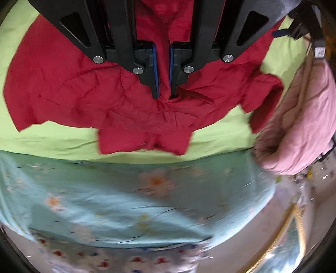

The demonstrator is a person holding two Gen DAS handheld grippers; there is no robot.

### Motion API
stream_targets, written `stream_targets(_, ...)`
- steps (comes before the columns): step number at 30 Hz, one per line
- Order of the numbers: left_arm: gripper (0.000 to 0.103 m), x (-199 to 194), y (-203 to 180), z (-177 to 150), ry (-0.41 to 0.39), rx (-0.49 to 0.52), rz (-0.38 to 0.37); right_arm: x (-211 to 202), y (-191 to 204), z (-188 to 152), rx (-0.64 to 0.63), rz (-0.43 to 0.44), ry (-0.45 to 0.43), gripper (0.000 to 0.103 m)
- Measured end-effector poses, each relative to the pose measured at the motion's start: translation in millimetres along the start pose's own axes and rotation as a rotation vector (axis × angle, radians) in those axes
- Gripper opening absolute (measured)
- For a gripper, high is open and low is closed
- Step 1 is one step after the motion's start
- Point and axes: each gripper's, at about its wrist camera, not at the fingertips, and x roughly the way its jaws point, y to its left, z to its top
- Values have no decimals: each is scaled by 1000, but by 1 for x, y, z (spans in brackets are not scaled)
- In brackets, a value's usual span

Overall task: Fold large clothes
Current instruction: 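Fold the gripped sleeve across the jacket body with the right tool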

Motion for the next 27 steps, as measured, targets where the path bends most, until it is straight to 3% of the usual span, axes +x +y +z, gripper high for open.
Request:
stream_targets(10,103,4,13,17,-5,-64,-125,42,35,-46,-81,85,165,8)
stream_targets(18,103,29,27,73,-15,-170,-263,58,36,-65,-138,75,262,13)
stream_targets(21,103,41,23,99,-5,-160,-313,59,34,-69,-148,77,274,15)
stream_targets(24,103,51,12,121,3,-109,-312,59,30,-70,-133,95,284,20)
stream_targets(27,103,59,3,137,14,-74,-319,55,30,-71,-138,100,286,37)
